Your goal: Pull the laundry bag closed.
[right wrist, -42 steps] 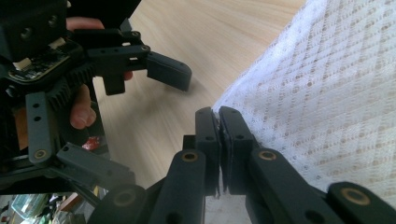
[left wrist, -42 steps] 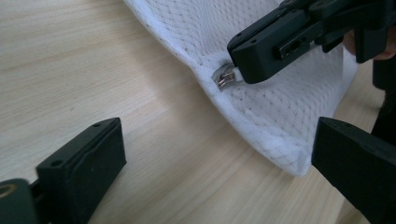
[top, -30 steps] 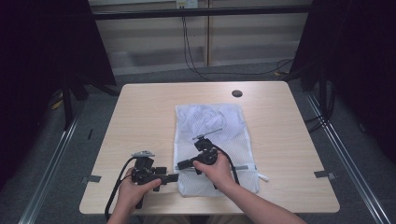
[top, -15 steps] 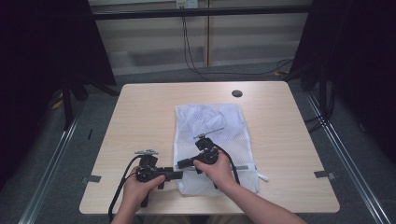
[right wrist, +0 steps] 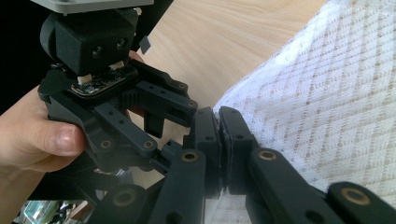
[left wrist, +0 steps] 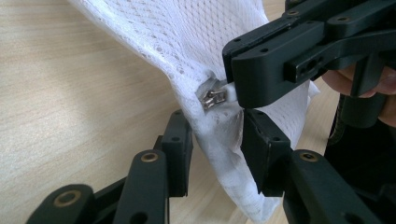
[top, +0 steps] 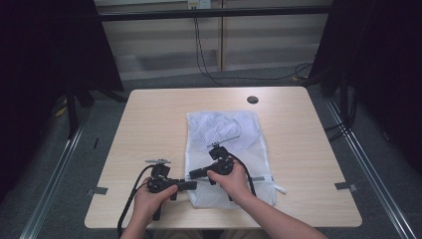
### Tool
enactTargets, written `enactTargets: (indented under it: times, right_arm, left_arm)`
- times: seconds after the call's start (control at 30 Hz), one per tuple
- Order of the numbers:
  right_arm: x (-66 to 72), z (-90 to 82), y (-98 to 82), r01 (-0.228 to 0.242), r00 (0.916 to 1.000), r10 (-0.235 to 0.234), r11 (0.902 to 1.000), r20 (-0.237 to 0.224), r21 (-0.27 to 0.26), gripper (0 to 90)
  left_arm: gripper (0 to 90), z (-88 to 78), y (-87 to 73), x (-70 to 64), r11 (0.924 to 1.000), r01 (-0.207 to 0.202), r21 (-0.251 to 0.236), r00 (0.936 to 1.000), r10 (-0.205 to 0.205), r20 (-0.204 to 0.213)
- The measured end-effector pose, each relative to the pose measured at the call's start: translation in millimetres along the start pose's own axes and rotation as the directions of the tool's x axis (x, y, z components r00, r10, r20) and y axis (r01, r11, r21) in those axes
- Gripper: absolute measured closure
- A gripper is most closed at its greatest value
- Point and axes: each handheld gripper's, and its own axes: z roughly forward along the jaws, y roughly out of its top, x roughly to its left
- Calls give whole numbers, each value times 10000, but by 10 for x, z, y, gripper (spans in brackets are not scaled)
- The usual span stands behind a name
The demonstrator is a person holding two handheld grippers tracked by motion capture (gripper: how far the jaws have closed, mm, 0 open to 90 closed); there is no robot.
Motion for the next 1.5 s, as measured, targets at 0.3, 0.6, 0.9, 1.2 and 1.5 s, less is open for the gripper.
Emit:
enactTargets:
  times: [0.3, 0.6, 0.9, 1.2, 1.5]
  right_arm:
    - [2, -11, 3, 21, 10000, -22, 10000, -59, -68, 869]
    - [0, -31, 4, 56, 9999, -58, 9999, -92, -124, 869]
    - [-3, -46, 5, 13, 10000, -14, 9999, -74, -120, 869]
    - [-19, -68, 4, -6, 9999, 5, 10000, -130, -61, 869]
    - [-46, -98, 1, -76, 9999, 75, 10000, -143, -56, 870]
  left_arm:
    - [655, 41, 10, 2, 10000, 41, 21, 9999, -42, 102]
    - [796, 44, 19, 6, 9998, -12, 178, 10000, 11, 46]
    - [866, 24, 28, 9, 9997, -144, 211, 9999, 145, -65]
    - [878, 12, 30, -1, 9998, 80, 183, 9998, -77, -185]
    - [880, 15, 47, 6, 9995, 261, 184, 9996, -258, -148]
